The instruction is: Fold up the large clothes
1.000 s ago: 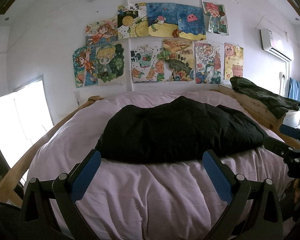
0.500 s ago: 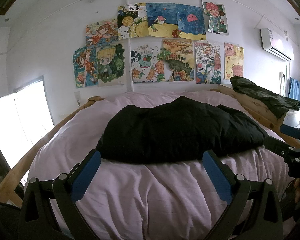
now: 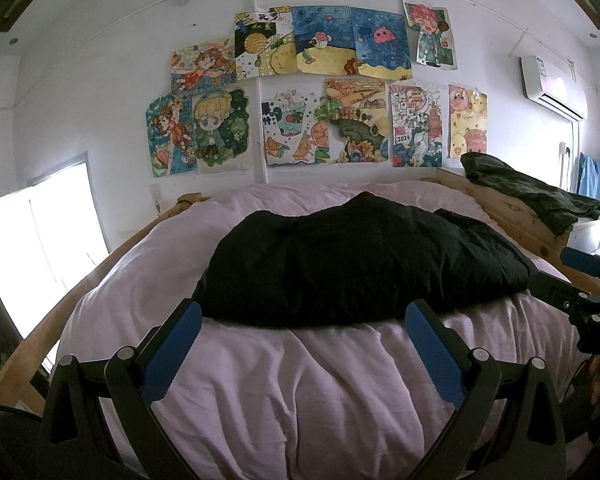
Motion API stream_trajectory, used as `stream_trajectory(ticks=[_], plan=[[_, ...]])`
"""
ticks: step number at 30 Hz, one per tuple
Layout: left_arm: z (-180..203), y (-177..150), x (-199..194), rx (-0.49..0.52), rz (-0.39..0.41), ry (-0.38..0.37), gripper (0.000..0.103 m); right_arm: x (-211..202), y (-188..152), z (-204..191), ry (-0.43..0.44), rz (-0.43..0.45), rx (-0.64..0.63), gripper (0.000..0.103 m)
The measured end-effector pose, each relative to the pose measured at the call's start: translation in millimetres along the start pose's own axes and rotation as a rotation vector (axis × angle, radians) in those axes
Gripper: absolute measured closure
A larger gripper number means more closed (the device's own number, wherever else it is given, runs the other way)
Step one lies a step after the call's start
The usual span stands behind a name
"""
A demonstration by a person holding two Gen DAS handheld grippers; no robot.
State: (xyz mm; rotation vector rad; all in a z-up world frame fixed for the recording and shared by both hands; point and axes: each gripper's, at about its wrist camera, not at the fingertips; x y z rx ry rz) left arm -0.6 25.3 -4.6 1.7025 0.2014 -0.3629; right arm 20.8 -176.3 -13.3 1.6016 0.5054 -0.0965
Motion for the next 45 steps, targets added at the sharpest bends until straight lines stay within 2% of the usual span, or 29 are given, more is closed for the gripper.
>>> stream_trajectory(ticks=[18, 25, 45], plan=[[-3.3, -0.7, 0.4, 0.004, 0.002, -0.006, 0.003, -0.2, 0.3, 0.2, 0.0, 0.0, 0.002, 0.0], [-5.5, -4.0, 3.7, 0.005, -0.005, 0.07, 0.003, -0.1, 0.5, -0.1, -0.001, -0.001, 0.003, 0.0], [-24.9, -11.6, 6.9, 0.028, 0.003, 0.071, 0.003, -0.1, 1.2, -1.9, -0.002, -0.002, 0.005, 0.0]])
Point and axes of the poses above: each gripper's, at about its wrist camera, not at the fingertips, and x roughly the way its jaws point, z to its right, y to its top, and after that the axes turned 6 degrees about x, right-handed
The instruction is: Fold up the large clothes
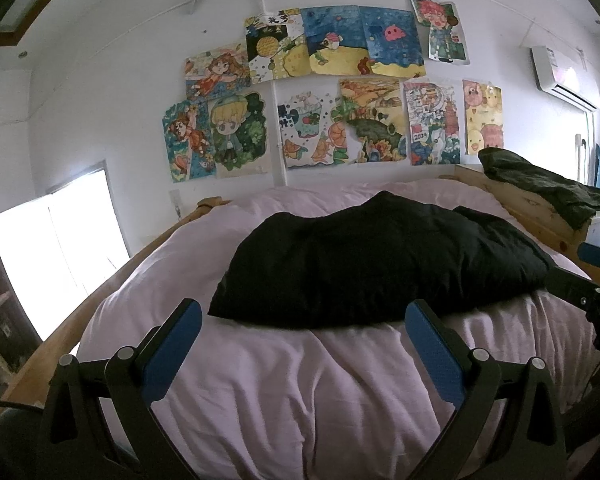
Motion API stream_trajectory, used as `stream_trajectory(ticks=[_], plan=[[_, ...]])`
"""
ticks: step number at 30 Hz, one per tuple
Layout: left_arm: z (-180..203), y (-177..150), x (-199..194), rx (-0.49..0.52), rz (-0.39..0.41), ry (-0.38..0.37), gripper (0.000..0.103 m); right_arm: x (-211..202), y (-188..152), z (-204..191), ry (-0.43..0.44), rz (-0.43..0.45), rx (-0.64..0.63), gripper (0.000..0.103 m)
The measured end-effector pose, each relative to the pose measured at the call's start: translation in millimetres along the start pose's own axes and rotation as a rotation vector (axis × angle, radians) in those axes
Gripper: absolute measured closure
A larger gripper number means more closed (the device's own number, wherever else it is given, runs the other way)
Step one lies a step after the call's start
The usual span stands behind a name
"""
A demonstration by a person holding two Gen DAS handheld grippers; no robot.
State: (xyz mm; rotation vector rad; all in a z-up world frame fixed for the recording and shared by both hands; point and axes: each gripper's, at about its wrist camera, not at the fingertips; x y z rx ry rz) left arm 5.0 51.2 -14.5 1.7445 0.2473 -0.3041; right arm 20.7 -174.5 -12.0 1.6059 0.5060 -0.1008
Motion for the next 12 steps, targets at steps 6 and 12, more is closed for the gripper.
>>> stream_trajectory(ticks=[6, 12], plan=[[-2.0, 0.0, 0.6, 0.003, 0.001, -0.003, 0.003, -0.2, 0.3, -0.4, -0.001, 0.0, 0.001, 0.0], [-3.6, -0.3, 1.2, 0.005, -0.002, -0.006, 0.003, -0.2, 0.6, -0.9, -0.001, -0.001, 0.002, 0.0]])
Point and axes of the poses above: each gripper's, at about its wrist camera, not at the fingertips, and x roughly the way its jaws point, z to its right, y to its top, and after that the axes turned 6 degrees about x, right-handed
